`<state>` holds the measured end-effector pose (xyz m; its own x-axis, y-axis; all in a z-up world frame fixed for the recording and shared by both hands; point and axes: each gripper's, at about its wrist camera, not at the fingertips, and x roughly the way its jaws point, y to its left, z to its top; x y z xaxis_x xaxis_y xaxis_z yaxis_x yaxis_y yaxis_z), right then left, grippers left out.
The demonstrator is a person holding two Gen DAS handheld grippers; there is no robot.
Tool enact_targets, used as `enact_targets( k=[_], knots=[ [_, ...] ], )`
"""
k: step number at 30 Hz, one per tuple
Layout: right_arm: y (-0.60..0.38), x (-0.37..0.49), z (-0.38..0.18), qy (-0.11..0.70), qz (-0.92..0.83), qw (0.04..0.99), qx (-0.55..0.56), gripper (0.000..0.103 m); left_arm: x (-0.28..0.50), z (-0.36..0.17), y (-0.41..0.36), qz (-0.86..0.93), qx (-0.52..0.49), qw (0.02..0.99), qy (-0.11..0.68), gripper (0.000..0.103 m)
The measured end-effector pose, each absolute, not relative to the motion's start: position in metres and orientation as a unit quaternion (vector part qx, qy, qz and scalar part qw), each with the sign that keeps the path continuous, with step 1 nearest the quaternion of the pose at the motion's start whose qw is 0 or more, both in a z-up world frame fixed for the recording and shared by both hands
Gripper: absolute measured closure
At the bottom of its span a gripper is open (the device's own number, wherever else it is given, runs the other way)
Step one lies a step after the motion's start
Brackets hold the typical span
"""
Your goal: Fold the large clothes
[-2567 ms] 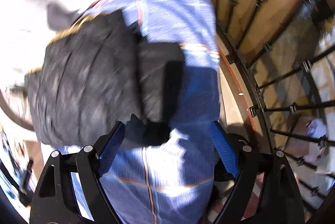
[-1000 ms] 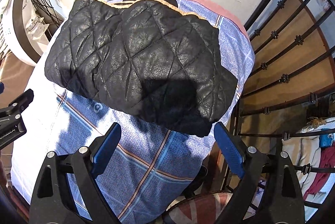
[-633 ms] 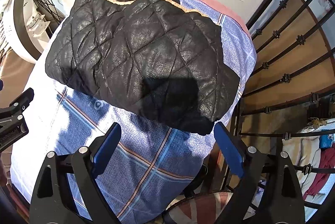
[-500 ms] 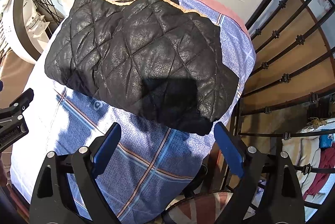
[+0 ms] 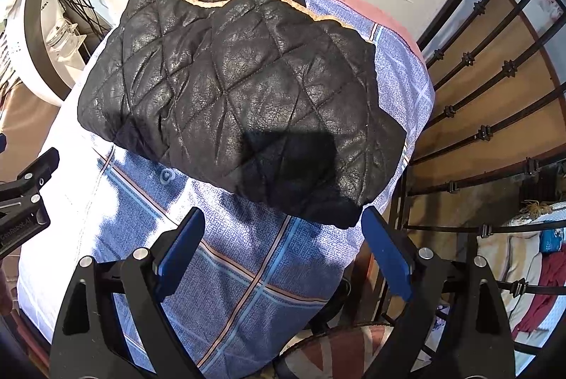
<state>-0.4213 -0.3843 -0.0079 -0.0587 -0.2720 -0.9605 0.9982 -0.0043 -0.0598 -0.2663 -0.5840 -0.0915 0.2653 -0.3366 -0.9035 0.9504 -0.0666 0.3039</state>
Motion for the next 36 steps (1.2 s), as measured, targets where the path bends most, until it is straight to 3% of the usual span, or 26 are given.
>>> enact_targets(
  k=[36],
  knots=[
    [-0.3841, -0.4231, -0.0090, 0.437, -0.576, 0.552, 0.415, 0.014, -0.2718, -0.0896, -0.5808, -0.531, 0.507, 0.608, 0.300, 0.006]
  ],
)
